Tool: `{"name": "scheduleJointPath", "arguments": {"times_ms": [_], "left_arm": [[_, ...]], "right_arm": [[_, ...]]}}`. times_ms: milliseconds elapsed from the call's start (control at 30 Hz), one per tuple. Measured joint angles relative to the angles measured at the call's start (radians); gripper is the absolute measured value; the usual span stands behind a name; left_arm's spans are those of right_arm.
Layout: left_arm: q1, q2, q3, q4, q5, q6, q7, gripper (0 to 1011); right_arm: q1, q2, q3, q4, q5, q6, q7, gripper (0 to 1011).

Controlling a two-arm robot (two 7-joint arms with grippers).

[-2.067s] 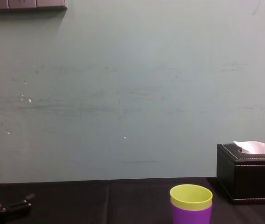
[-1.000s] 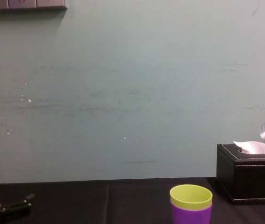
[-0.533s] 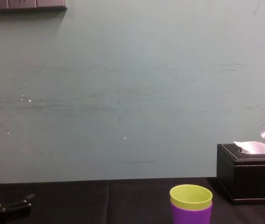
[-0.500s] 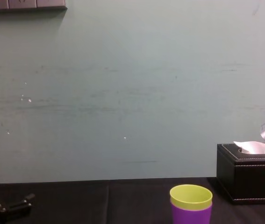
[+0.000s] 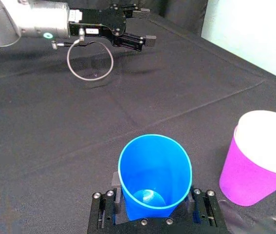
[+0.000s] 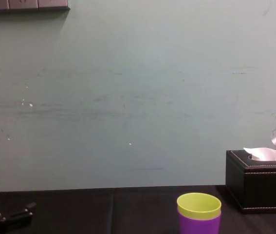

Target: Stack the three plastic cups sequentially using one hand.

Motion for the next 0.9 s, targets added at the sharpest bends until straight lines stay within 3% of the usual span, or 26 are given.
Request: {"name": "scheduleJointPath", "arguments": {"times_ms": [200,400,567,900], "left_arm": [[0.000,0.000,0.000,0.000,0.000,0.000,0.000,1012],[0.000,0.000,0.000,0.000,0.000,0.000,0.000,1011],[0.000,0.000,0.000,0.000,0.000,0.000,0.000,1011],[0.000,0.000,0.000,0.000,0.000,0.000,0.000,1011]], "right_arm": [[-0.006,0.010,0.001,-0.018,0.000,0.005,-0.011,723],[-0.025,0.041,0.021,-0.083,0.002,0.024,-0.034,723],[-0.033,0.070,0.049,-0.143,0.018,0.083,-0.060,723],[-0.047,0.126,0.121,-0.256,0.071,0.122,-0.091,724]]}}
